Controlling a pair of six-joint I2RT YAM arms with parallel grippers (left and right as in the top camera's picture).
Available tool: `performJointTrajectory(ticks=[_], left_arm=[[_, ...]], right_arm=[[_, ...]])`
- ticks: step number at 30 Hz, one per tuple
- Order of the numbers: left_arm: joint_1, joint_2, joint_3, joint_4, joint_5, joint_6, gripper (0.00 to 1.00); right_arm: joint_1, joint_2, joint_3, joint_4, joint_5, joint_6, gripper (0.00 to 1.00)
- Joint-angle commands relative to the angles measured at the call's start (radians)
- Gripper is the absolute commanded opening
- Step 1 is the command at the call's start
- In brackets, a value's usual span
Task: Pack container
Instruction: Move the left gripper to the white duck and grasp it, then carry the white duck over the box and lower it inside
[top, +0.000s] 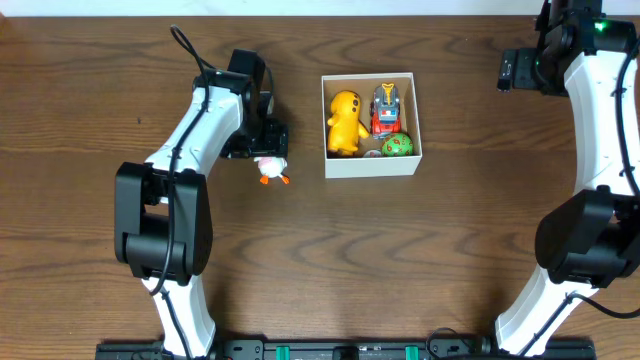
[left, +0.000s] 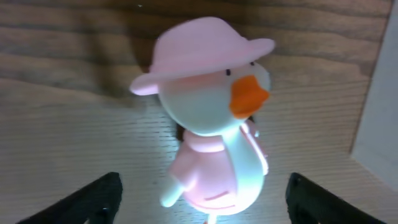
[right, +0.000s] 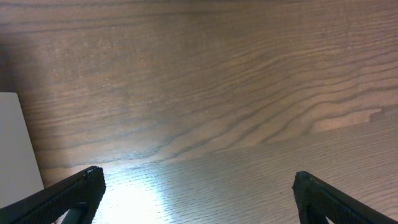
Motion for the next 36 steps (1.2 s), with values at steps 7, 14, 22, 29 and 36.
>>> performJointTrajectory(ticks=[7, 14, 22, 29, 36], left_arm=[[-0.011, 0.041, -0.035, 0.011, 0.035, 0.020, 0.81], [-0.013, 0.042, -0.034, 0.086, 0.035, 0.012, 0.35], [-0.013, 0.019, 0.048, 0.089, 0.031, 0.013, 0.06], [-0.021, -0.036, 0.277, 0.089, 0.032, -0.046, 0.06], [-0.067, -0.063, 0.505, 0.093, 0.032, -0.117, 0.06]], right_arm=[[-0.007, -0.005, 0.017, -0.001, 0.006, 0.017, 0.99], [-0.007, -0.005, 0.017, -0.001, 0.006, 0.017, 0.99], [-0.007, -0.005, 0.017, -0.001, 0.006, 0.017, 0.99], [-0.007, -0.005, 0.017, -0.001, 0.006, 0.017, 0.99], [-0.007, -0.005, 0.017, -0.001, 0.006, 0.017, 0.99]])
